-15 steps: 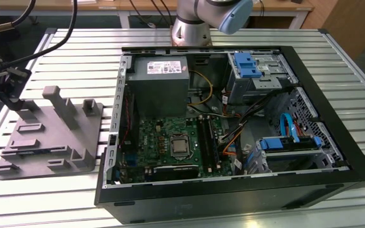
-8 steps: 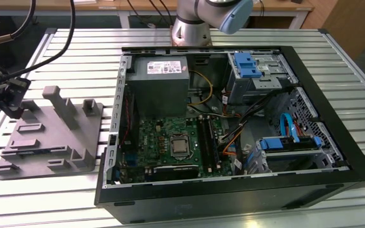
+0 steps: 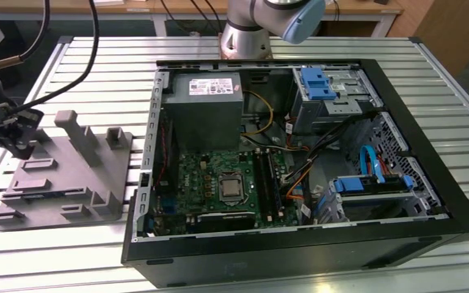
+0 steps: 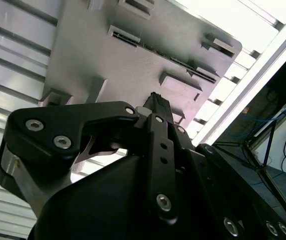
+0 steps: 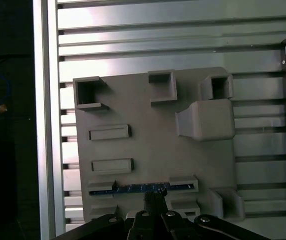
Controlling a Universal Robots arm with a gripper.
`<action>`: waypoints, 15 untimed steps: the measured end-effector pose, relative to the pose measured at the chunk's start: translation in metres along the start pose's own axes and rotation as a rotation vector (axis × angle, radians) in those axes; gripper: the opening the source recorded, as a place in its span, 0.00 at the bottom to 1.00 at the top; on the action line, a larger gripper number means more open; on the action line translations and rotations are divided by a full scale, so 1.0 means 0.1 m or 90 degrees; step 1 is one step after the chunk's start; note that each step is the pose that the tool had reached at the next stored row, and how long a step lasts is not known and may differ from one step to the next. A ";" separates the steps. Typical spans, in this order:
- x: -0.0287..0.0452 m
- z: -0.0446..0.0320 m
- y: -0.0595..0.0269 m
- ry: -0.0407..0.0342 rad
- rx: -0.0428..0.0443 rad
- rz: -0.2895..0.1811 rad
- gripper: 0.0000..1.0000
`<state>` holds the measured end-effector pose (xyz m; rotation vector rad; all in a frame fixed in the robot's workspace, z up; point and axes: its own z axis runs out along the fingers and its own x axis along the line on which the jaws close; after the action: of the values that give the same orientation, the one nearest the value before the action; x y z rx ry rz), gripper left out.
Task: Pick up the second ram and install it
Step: 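Reach for the second ram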
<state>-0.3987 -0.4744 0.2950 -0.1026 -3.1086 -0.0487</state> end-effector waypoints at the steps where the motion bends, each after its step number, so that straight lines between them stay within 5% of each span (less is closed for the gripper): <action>1: 0.000 0.012 -0.005 0.0000 0.0002 0.000 0.10; 15: 0.004 0.140 -0.052 -0.0001 0.0021 0.000 0.10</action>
<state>-0.3998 -0.4791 0.2808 -0.1026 -3.1087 -0.0437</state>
